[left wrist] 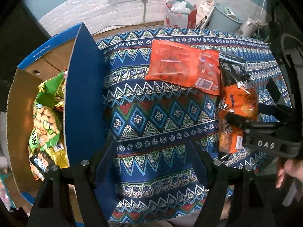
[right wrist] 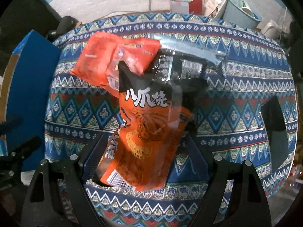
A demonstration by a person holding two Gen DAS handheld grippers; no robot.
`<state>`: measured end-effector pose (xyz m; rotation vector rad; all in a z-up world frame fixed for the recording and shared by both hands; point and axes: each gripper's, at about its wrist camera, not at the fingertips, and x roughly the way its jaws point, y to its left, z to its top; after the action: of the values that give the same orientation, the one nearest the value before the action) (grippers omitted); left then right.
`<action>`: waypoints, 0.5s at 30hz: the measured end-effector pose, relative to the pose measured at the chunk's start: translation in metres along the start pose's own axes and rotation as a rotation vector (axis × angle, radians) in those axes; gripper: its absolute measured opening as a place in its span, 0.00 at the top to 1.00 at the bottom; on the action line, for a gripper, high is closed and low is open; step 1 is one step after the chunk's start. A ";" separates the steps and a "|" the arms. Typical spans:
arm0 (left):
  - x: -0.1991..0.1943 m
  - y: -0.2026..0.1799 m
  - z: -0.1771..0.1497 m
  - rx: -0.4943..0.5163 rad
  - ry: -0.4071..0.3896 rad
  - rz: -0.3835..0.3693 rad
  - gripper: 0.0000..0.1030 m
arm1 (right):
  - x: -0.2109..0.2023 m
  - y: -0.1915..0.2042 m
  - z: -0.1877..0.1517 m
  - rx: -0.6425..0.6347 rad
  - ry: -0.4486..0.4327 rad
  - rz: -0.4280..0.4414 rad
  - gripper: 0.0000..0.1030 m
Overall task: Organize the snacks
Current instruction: 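Grasp the orange-black bag with right tool while left tool reaches toward red bag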
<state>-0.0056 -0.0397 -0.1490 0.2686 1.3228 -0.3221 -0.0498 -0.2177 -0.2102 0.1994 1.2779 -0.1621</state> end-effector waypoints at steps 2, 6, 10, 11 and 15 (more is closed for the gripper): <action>0.003 0.000 0.002 -0.004 0.007 0.001 0.25 | 0.007 0.001 0.000 -0.008 0.013 -0.007 0.20; 0.007 -0.001 0.007 -0.015 0.019 -0.003 0.25 | 0.014 0.001 -0.001 -0.029 0.011 0.012 0.20; 0.012 -0.006 0.015 -0.017 0.029 -0.009 0.25 | 0.011 0.005 -0.002 -0.089 0.002 0.023 0.41; 0.013 -0.007 0.017 -0.017 0.033 -0.010 0.25 | 0.008 0.005 -0.003 -0.105 -0.009 0.015 0.45; 0.017 -0.013 0.024 -0.024 0.050 -0.024 0.26 | -0.002 0.004 -0.003 -0.139 -0.022 0.011 0.56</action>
<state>0.0146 -0.0621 -0.1607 0.2416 1.3789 -0.3216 -0.0524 -0.2129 -0.2090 0.0854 1.2611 -0.0656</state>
